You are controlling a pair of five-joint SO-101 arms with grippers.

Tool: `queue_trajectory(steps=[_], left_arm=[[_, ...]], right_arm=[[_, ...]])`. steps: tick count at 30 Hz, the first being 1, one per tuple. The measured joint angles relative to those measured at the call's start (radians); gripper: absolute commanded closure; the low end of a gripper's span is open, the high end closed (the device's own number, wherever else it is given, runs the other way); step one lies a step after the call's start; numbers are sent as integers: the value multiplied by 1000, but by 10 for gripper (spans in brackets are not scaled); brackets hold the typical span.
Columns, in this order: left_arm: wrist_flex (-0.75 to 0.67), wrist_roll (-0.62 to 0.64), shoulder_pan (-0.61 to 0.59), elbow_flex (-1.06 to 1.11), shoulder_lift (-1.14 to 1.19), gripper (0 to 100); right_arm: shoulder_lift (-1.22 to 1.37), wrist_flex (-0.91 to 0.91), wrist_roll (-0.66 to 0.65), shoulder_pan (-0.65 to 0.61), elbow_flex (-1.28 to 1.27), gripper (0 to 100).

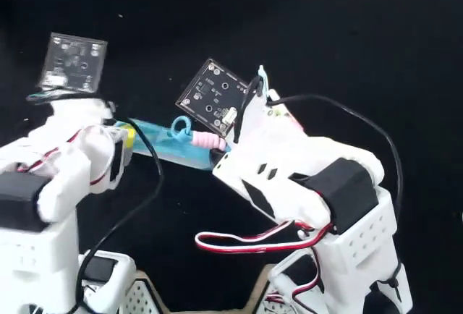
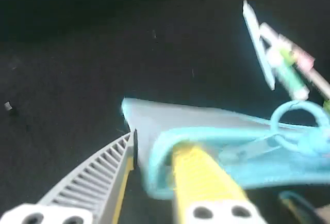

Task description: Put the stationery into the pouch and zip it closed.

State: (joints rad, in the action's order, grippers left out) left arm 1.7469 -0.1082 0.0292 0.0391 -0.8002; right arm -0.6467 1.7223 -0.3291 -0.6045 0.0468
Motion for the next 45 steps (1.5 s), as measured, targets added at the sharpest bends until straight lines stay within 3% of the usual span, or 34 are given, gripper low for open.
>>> queue_trajectory(steps=[4,15,22,32,45], left_arm=[[11,2,2,5,-11,969],[6,8,3,60,-71,970],[-66,117,3,60,-71,968],[-118,118,5,172,-72,967],[-144,118,5,158,49,952]], right_arm=[[0,3,-2,5,0,988],[0,-5,-17,183,0,988],[0,-6,-32,190,0,988],[0,-6,-32,325,0,988],[0,-6,-32,336,0,988]])
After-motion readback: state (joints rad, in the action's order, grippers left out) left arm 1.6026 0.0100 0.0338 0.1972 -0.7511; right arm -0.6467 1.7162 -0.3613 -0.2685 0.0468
